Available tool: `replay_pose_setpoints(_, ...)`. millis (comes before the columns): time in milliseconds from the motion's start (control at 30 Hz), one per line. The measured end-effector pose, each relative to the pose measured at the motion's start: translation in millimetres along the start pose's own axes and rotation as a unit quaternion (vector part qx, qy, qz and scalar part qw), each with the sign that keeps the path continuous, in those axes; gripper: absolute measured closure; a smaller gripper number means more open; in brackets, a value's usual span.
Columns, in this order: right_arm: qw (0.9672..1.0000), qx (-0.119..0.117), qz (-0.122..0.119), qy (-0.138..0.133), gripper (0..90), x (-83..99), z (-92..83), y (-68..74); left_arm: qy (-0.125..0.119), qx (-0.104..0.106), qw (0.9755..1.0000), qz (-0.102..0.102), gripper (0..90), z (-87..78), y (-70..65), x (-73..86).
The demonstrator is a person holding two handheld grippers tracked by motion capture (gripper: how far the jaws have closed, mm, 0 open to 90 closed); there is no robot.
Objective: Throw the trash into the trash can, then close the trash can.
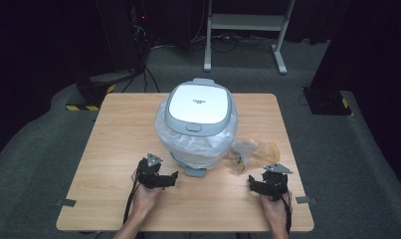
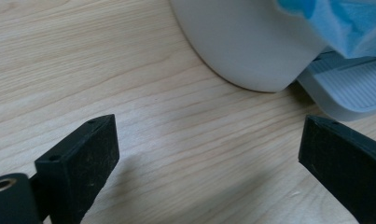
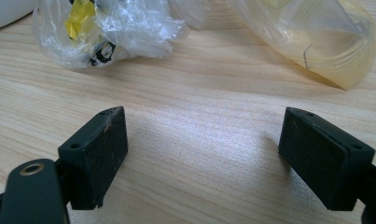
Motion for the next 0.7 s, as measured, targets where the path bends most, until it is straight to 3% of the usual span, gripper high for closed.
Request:
replay_pose_setpoints(367, 1.0000, 0.000, 0.000, 0.000, 15.3, 0.0, 0.0, 0.0, -0.013, 0.022, 0.9996, -0.014, 3.9, -0.4, -10.8, -13.6)
replay_pose_setpoints(700, 1.0000, -0.001, -0.002, 0.000, 15.9, 0.1, -0.1, 0.2, -0.007, 0.040, 0.9990, -0.015, 0.8, 3.6, -22.8, -17.9)
Point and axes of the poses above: each handheld gripper's, and its own axes: z roughly forward along the jaws, x roughly out of its underside, y roughly to its left, the point moved 9 cm from there along z, roughly forward along the jaws
